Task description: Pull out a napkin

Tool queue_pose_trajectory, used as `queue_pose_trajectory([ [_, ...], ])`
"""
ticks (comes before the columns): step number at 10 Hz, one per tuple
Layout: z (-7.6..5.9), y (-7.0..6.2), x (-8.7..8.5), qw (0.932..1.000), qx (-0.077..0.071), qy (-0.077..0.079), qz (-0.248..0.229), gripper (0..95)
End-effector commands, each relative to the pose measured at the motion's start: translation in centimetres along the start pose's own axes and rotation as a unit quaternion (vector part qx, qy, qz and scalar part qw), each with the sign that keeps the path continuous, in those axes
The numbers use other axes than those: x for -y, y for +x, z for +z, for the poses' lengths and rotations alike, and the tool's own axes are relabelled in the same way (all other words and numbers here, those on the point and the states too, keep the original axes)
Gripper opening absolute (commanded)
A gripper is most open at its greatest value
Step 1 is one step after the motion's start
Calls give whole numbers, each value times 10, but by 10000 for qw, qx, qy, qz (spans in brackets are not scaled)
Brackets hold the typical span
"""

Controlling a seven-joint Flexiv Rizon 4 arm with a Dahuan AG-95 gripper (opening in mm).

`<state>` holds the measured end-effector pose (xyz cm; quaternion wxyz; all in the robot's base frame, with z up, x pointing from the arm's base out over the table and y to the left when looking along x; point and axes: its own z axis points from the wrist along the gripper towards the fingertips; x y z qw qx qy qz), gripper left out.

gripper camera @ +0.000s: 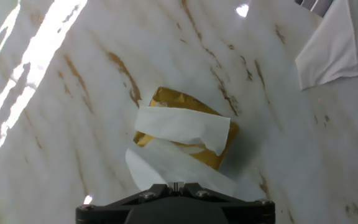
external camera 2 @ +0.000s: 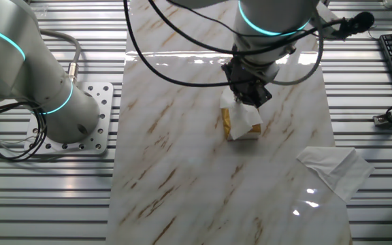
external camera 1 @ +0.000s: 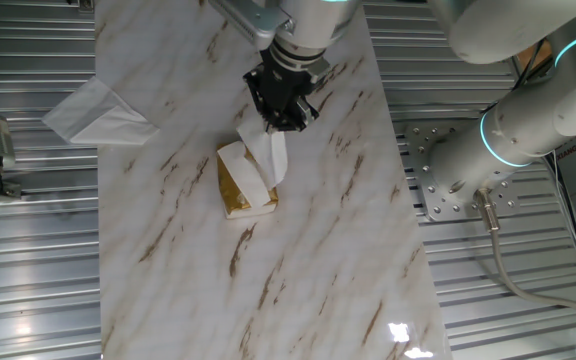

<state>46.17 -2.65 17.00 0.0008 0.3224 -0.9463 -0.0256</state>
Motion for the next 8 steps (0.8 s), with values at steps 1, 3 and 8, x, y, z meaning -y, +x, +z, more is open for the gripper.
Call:
queue_pose_trajectory([
  [1, 9, 0, 3, 9997, 115, 103, -199, 0],
  [3, 13, -4, 9, 9986, 174, 141, -480, 0],
  [8, 21, -29, 35, 9932, 215, 49, -1144, 0],
])
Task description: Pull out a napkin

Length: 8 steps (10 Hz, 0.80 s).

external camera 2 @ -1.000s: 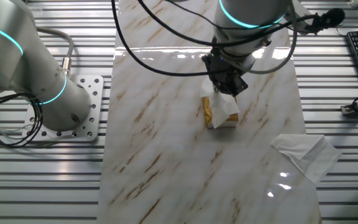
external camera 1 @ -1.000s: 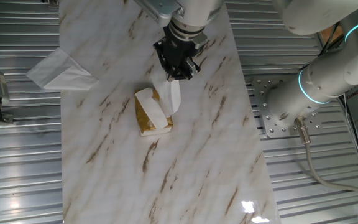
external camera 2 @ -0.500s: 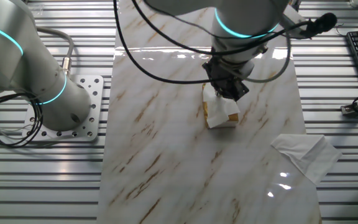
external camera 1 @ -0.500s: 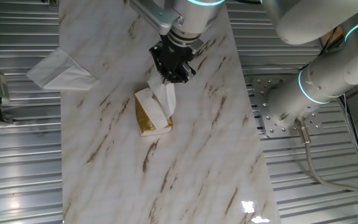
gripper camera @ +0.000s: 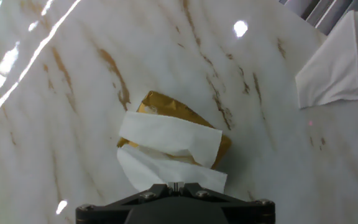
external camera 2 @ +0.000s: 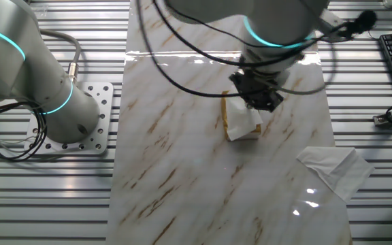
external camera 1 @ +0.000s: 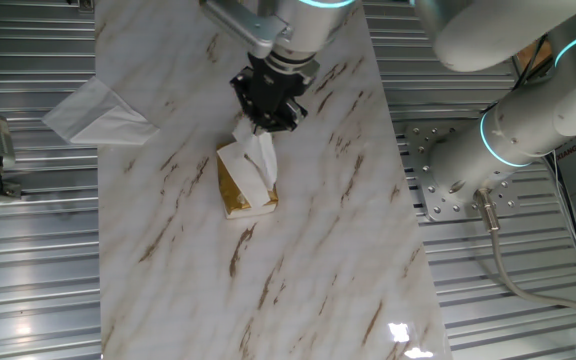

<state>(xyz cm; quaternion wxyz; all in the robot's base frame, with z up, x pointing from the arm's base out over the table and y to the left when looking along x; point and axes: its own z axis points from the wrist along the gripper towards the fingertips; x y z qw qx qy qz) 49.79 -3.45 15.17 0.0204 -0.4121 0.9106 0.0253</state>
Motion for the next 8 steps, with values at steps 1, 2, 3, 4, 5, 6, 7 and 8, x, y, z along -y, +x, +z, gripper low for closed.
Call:
queue_pose_trajectory([
  [1, 8, -7, 10, 9997, 77, -13, -233, 0],
  [2, 10, -9, 13, 9995, 110, -12, -298, 0],
  [3, 12, -13, 18, 9992, 125, -26, -371, 0],
  [4, 13, -17, 23, 9989, 120, -40, -443, 0],
  [5, 14, -23, 29, 9985, 106, -36, -529, 0],
  [6, 15, -26, 33, 9983, 114, -41, -572, 0],
  [7, 16, -27, 34, 9983, 114, -30, -569, 0],
  [8, 16, -29, 36, 9981, 137, -21, -608, 0],
])
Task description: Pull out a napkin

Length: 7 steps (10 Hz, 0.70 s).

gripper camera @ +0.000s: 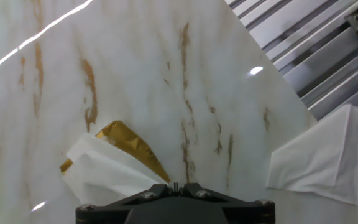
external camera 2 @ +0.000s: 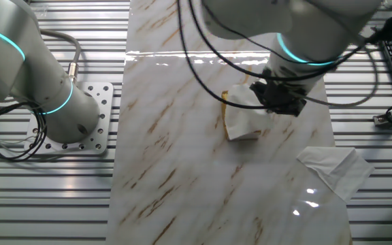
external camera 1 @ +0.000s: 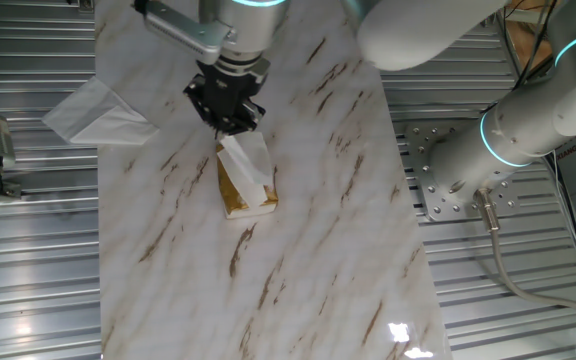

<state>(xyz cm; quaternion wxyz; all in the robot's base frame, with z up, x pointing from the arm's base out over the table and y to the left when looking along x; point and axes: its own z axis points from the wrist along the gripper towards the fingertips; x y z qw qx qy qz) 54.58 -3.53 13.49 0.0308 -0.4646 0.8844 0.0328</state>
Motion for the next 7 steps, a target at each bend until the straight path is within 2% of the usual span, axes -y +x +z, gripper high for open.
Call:
queue_pose_trajectory([
  [1, 0, -1, 1, 10000, 42, 13, -59, 0],
  [4, 1, -11, 11, 9999, 71, -44, -93, 0],
  [7, 5, -13, 11, 9999, 121, 2, -9, 0],
])
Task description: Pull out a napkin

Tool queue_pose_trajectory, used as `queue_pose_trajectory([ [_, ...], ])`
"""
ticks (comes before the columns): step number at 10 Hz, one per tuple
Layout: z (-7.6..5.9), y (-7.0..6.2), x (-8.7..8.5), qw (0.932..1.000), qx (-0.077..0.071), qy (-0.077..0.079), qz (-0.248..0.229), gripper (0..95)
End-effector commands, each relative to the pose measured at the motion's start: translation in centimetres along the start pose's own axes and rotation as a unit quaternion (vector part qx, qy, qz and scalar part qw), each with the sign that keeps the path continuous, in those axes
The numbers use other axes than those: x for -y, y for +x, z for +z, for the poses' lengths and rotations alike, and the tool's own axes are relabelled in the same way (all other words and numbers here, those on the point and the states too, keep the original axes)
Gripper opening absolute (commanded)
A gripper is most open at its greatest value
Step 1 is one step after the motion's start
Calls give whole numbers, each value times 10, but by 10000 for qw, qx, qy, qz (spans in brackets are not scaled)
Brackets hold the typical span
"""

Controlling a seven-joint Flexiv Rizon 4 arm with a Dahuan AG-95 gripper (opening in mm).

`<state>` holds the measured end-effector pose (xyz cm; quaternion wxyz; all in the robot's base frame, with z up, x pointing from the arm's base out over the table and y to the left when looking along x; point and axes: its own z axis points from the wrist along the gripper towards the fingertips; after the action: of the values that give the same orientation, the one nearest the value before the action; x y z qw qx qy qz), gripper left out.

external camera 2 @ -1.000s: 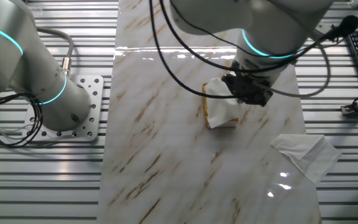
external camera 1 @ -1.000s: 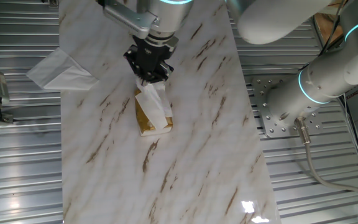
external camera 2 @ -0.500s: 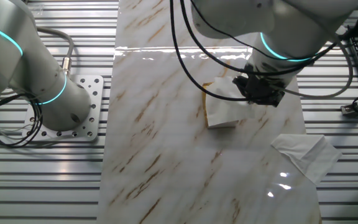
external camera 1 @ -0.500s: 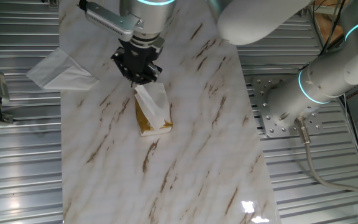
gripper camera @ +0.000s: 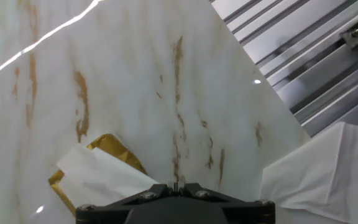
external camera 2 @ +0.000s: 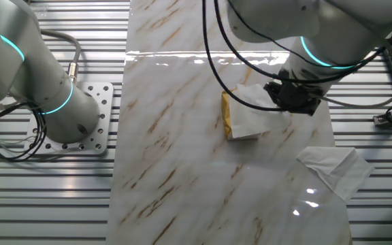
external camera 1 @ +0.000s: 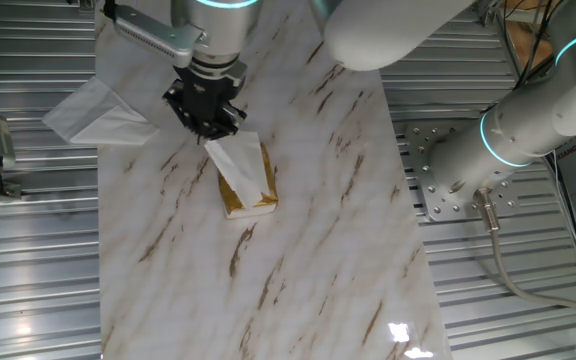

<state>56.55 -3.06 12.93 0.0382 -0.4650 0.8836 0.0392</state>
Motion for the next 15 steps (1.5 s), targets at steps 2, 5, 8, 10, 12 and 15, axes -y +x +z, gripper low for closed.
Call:
queue_pose_trajectory([
  [2, 2, -1, -4, 10000, 55, 57, 9, 0],
  [5, 7, -10, -1, 9999, 66, 82, 62, 0],
  [8, 11, -14, -1, 9998, 67, 119, 123, 0],
  [10, 15, -16, -3, 9998, 83, 118, 115, 0],
  [12, 20, -28, -4, 9998, 55, 140, 126, 0],
  [15, 24, -42, -2, 9999, 26, 128, 110, 0],
])
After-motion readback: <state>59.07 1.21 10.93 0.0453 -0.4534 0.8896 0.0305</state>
